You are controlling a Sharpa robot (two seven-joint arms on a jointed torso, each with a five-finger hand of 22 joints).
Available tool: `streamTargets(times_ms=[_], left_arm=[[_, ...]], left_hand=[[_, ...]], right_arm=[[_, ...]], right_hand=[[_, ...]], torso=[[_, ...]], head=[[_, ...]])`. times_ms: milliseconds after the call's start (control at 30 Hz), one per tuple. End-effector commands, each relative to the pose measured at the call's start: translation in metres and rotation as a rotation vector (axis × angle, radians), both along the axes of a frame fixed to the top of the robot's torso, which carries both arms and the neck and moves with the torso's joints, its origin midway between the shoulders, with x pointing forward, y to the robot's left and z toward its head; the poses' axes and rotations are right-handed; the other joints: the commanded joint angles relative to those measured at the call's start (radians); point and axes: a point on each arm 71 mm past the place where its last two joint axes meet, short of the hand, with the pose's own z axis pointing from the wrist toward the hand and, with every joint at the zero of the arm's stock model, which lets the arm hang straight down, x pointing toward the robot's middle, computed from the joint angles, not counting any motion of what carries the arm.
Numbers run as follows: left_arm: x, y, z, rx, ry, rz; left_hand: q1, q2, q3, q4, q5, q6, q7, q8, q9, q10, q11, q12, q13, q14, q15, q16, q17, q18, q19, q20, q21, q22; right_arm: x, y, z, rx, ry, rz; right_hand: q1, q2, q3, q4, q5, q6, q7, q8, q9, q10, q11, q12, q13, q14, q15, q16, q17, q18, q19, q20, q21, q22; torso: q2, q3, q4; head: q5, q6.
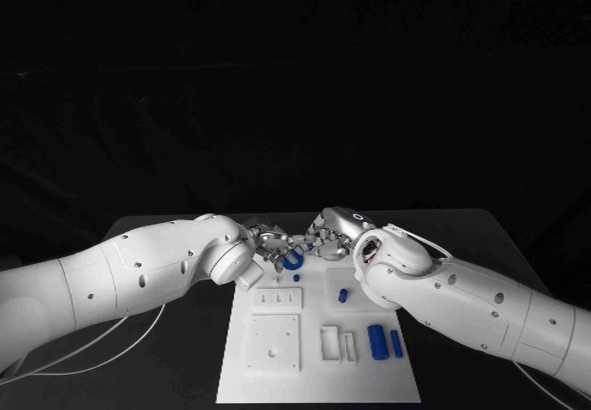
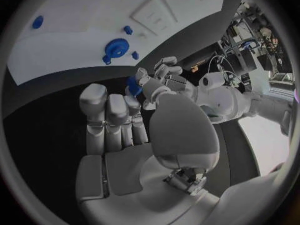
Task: Assemble the parts on the task board
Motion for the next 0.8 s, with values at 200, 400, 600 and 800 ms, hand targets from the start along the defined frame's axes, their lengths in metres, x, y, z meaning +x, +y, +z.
streamTargets(times_ms=[200,400,600,800], left_arm=[[0.0005,-0.0027,0.0029,0.012,-0.036,0.01],[0.0,-0.0033,0.0027,0.019,-0.034,0.002],[-0.0004,-0.0052,0.0025,0.035,-0.038,-0.016],[-0.0008,-0.0069,0.0017,0.059,-0.041,-0.042]], left_hand=[[0.009,-0.004,-0.003,0.014,0.001,-0.005,-0.002,0.001,0.08,0.042,0.002,-0.013,0.007,-0.02,0.003,0.015,-0.008,-0.012,-0.006,0.0,-0.033,0.041],[0.022,0.018,-0.003,-0.018,0.002,-0.001,-0.003,0.001,0.089,0.041,0.001,-0.01,0.01,-0.021,0.002,0.021,-0.008,-0.013,-0.005,-0.001,-0.041,0.055],[0.034,0.048,-0.008,-0.065,0.004,0.001,-0.004,0.001,0.097,0.041,0.0,-0.011,0.011,-0.023,0.002,0.024,-0.01,-0.013,-0.003,-0.001,-0.053,0.075],[0.042,0.064,-0.018,-0.092,0.005,-0.002,-0.004,0.001,0.096,0.041,0.0,-0.011,0.011,-0.024,0.002,0.026,-0.011,-0.014,-0.001,-0.001,-0.061,0.087]], right_arm=[[-0.003,0.0063,-0.0082,-0.047,0.017,0.022],[-0.0041,0.0083,-0.0093,-0.049,0.019,0.028],[-0.0056,0.0105,-0.0085,-0.045,0.015,0.033],[-0.0066,0.0126,-0.0077,-0.04,0.01,0.036]], right_hand=[[-0.013,-0.001,0.007,-0.002,0.011,0.003,0.002,0.007,0.001,0.003,0.0,-0.006,-0.001,0.004,0.0,-0.004,0.0,-0.005,0.018,0.001,0.003,0.098],[-0.015,0.0,0.007,-0.002,0.009,0.003,0.001,0.007,0.002,0.003,0.0,-0.005,-0.001,0.004,0.0,-0.004,0.0,-0.005,0.018,0.001,0.004,0.098],[-0.015,0.001,0.007,-0.003,0.011,0.004,0.001,0.007,0.002,0.004,0.0,-0.005,0.0,0.004,0.0,-0.004,0.0,-0.005,0.018,0.001,0.005,0.099],[-0.015,0.002,0.006,-0.003,0.011,0.004,0.001,0.007,0.001,0.003,0.0,-0.006,-0.001,0.004,0.0,-0.004,0.0,-0.005,0.018,0.001,0.006,0.099]], torso=[[0.001,-0.0007,0.0028],[0.001,-0.0014,0.0018],[0.002,-0.0003,0.0013],[0.002,0.0005,0.0004]], head=[[-0.001,-0.003],[-0.002,-0.002],[-0.002,-0.004],[0.0,-0.008]])
